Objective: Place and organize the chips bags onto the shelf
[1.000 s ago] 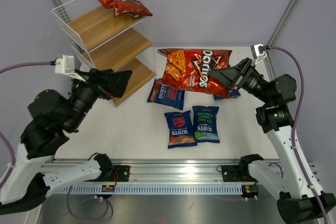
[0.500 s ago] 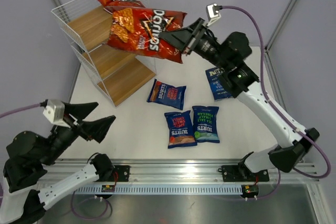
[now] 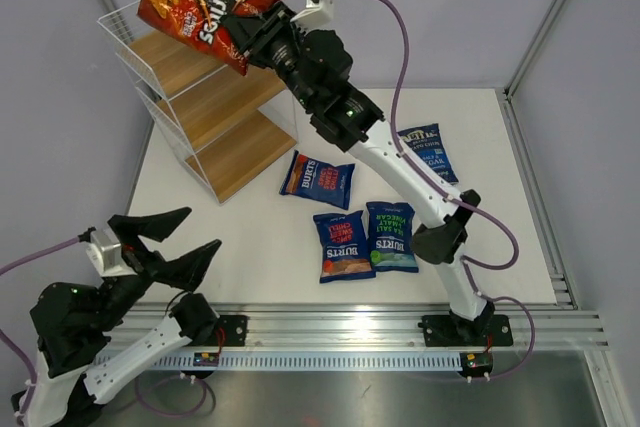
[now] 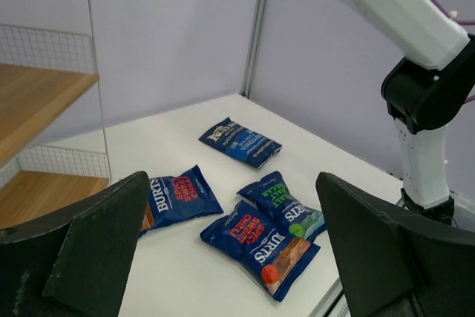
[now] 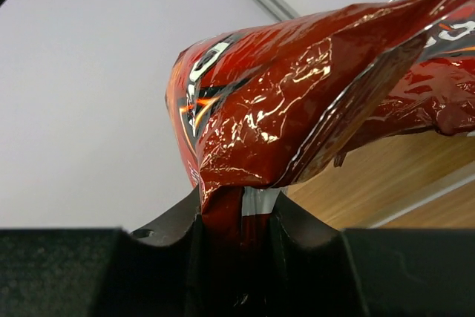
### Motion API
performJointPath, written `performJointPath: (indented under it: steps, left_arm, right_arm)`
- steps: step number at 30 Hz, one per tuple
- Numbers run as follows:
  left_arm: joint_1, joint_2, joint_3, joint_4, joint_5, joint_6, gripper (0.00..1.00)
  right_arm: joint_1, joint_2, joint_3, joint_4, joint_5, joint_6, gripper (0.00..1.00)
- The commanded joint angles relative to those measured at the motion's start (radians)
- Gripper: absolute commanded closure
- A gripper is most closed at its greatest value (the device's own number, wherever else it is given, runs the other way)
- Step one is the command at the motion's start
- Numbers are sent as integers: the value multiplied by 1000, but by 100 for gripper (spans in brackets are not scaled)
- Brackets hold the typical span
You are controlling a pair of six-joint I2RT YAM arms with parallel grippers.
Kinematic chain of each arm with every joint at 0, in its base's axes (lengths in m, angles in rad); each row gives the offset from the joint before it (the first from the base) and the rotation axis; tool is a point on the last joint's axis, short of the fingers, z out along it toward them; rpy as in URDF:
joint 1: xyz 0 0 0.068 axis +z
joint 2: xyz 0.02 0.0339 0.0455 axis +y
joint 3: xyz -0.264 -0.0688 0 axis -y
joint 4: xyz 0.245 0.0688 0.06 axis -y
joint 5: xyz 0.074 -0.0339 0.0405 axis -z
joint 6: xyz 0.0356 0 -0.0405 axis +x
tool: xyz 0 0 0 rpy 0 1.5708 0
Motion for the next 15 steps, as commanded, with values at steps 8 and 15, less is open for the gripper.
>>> performJointPath:
  steps: [8, 15]
  left_arm:
    - [13, -119, -103, 45, -27, -11, 1]
    - [44, -158, -114, 47, -2, -22, 1]
  right_arm:
    - [110, 175, 165, 251, 190, -319, 83]
    - [128, 282, 228, 412, 180, -529, 82]
